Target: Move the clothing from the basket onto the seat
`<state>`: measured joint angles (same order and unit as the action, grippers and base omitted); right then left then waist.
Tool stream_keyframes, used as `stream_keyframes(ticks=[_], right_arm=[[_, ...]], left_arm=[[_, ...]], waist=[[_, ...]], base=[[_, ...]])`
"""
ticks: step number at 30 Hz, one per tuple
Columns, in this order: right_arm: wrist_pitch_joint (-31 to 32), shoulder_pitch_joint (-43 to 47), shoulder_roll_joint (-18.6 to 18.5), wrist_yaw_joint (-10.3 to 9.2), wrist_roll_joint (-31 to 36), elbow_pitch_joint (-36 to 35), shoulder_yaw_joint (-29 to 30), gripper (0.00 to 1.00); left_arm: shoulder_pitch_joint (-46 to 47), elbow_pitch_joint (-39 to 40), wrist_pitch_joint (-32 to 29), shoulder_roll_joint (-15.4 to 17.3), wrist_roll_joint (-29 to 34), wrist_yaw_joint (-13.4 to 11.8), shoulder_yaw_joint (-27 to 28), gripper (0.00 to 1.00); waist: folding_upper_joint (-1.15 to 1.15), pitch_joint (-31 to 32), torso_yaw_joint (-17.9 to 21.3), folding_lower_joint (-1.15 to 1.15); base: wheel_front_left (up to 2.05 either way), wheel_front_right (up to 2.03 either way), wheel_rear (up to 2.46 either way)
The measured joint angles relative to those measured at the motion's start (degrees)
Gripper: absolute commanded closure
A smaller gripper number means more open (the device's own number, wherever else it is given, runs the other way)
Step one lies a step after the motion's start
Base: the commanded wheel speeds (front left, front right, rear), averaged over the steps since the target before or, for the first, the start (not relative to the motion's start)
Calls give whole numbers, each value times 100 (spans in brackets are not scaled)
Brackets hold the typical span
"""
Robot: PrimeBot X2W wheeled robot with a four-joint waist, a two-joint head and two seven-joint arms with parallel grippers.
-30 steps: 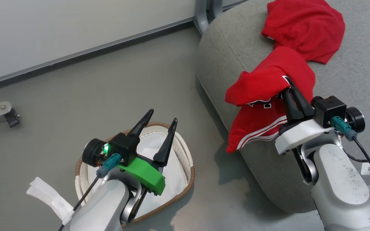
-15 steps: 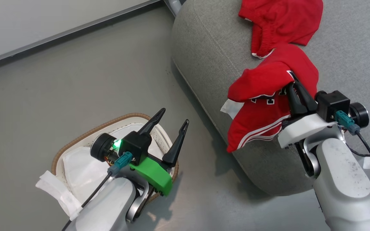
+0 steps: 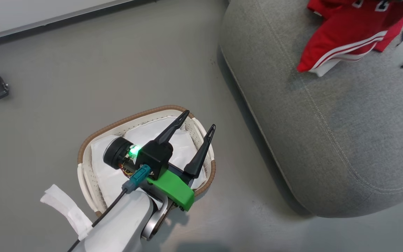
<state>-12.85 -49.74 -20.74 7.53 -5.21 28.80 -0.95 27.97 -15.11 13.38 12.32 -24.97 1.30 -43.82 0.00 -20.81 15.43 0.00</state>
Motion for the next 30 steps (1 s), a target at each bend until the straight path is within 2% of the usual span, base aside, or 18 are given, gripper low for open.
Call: stream_keyframes(ticks=[4, 11, 18, 24, 26, 28, 30], right_arm=[[231, -483, -655, 0, 19, 97, 365, 100], [615, -622, -1111, 0, 78, 410, 797, 100], [787, -479, -1053, 0, 182, 1218, 1199, 100], [591, -373, -733, 0, 406, 1818, 1466, 100], [475, -387, -675, 0, 486, 1909, 1523, 57], [390, -403, -600, 0, 544, 2005, 1529, 0], [268, -457, -545, 0, 584, 2095, 1494, 0]], left_arm=[[27, 169, -52, 67, 11, -41, -3, 0], [93, 394, -124, 185, 54, -81, -1, 0], [218, 653, -160, 194, 112, -115, -56, 0], [233, 693, -164, 212, 133, -138, -68, 0], [236, 689, -164, 224, 132, -154, -60, 0], [242, 677, -163, 240, 125, -175, -47, 0], [265, 668, -153, 248, 123, -185, -34, 0]], waist=[[0, -180, -227, 0], [0, -565, -603, 0], [0, -977, -954, 0], [0, -1240, -1168, 0], [0, -1289, -1188, 1], [0, -1299, -1173, 1], [0, -1284, -1132, 0]], base=[[0, 0, 0], [0, 0, 0], [0, 0, 0], [0, 0, 0], [0, 0, 0], [0, 0, 0], [0, 0, 0]])
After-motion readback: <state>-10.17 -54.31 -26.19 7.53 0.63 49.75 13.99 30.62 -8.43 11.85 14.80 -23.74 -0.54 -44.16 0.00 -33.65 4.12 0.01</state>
